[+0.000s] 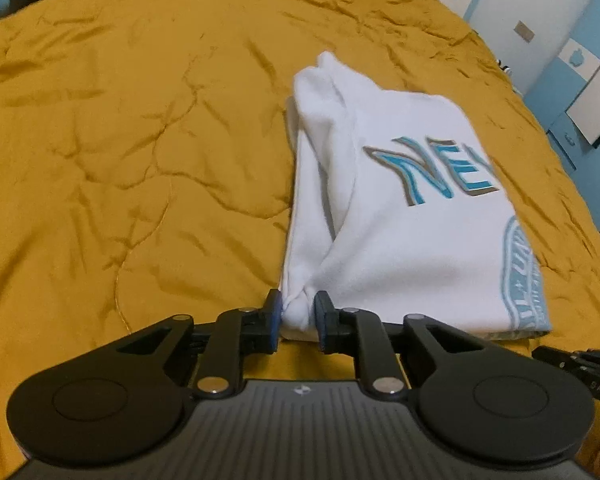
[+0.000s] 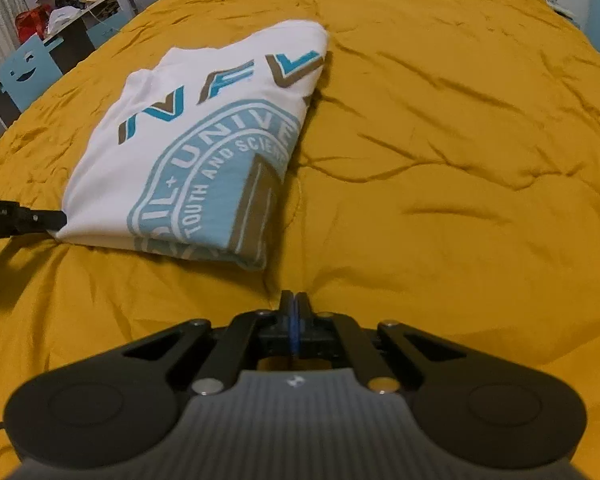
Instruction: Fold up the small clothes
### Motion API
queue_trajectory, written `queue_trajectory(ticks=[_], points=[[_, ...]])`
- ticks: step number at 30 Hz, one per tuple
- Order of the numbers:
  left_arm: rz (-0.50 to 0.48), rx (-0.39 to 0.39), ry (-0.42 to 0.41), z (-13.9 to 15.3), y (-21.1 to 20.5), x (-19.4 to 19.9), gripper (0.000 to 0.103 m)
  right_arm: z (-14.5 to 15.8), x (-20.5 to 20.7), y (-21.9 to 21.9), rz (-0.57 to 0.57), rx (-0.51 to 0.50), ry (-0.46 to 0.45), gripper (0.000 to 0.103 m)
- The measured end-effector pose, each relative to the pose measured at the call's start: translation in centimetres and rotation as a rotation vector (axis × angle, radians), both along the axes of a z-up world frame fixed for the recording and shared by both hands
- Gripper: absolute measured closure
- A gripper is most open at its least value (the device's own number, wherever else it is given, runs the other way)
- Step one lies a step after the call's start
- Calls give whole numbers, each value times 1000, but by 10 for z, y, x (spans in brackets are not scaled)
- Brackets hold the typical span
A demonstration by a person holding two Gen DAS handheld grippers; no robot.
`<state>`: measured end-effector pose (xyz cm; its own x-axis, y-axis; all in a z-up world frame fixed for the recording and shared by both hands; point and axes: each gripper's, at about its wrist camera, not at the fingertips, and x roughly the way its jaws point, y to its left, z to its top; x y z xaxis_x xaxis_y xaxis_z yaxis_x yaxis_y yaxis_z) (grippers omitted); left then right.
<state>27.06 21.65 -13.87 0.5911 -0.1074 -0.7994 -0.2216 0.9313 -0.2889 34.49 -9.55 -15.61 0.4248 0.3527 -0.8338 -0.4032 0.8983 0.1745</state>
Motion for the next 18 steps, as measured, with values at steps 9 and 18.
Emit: queue_trajectory(ticks=[9, 18], points=[[-33, 44, -149, 48, -3, 2, 72, 53, 13, 12, 52, 68, -150, 101], [-3, 30, -154, 28, -8, 62, 85, 45, 84, 54, 43, 123, -170, 99]])
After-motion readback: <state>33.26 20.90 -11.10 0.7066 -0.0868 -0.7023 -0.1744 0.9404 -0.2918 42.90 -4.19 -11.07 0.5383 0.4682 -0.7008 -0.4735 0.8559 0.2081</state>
